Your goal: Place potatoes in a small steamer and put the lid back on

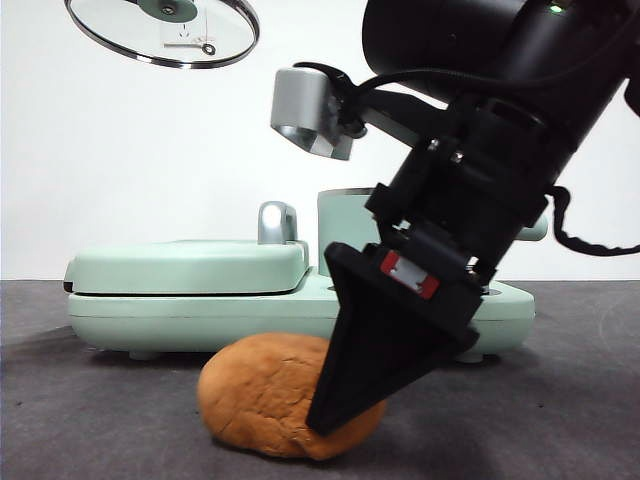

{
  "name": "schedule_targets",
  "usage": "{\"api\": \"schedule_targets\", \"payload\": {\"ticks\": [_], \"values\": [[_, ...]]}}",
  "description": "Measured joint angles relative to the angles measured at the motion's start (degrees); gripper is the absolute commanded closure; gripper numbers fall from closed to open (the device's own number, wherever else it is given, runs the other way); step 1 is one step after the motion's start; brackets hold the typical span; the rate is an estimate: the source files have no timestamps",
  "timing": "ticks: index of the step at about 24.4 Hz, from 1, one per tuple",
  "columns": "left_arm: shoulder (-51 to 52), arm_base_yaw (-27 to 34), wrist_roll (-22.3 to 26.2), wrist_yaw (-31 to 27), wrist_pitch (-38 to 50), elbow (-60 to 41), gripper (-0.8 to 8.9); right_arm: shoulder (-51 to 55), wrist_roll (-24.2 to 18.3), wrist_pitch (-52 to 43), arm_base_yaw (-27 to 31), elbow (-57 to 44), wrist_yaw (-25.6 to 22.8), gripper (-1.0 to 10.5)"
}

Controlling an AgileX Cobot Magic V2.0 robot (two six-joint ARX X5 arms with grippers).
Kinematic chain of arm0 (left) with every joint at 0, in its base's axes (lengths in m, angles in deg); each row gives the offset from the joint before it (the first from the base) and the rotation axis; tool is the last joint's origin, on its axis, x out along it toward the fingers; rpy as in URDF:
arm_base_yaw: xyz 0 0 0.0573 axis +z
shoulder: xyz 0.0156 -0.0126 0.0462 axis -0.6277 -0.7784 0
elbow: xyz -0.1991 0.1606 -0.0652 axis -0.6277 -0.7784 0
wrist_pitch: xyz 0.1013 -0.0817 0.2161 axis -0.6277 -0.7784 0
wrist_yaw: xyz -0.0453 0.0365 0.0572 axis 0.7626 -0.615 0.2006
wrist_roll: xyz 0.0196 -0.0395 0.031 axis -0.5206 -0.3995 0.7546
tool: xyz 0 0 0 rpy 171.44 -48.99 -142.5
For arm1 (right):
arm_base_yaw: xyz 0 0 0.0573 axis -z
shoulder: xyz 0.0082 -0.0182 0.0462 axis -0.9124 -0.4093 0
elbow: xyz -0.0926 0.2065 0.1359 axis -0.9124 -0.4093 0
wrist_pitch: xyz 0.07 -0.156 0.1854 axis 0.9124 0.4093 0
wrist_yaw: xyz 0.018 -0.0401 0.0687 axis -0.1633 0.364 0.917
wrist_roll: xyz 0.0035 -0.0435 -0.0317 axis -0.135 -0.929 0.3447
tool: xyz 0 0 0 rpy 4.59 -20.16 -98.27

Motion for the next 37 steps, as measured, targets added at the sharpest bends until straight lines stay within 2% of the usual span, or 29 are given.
{"api": "schedule_targets", "payload": {"ticks": [5, 8, 13, 16, 22, 28, 37], "values": [[0.00, 0.00, 0.00, 0.00, 0.00, 0.00, 7.97, 10.05, 5.35, 6.86, 0.00, 0.00, -0.50, 6.8], [0.00, 0.00, 0.00, 0.00, 0.00, 0.00, 7.97, 19.02, 10.97, 12.57, 0.48, 0.79, -4.44, 6.8], [0.00, 0.00, 0.00, 0.00, 0.02, 0.00, 7.97, 26.80, 21.62, 27.61, 4.63, 12.46, -12.22, 6.8], [0.00, 0.00, 0.00, 0.00, 0.00, 0.00, 7.97, 26.25, 23.54, 32.85, 7.39, 18.21, -13.51, 6.8], [0.00, 0.00, 0.00, 0.00, 0.02, 0.00, 7.97, 21.84, 23.85, 34.51, 14.36, 28.87, -13.31, 6.8], [0.00, 0.00, 0.00, 0.00, 0.02, 0.00, 7.97, 11.23, 20.41, 33.66, 20.94, 37.22, -12.83, 6.8], [0.00, 0.00, 0.00, 0.00, 0.02, 0.00, 7.97, -5.73, 16.15, 29.05, 25.29, 47.69, -8.81, 6.8]]}}
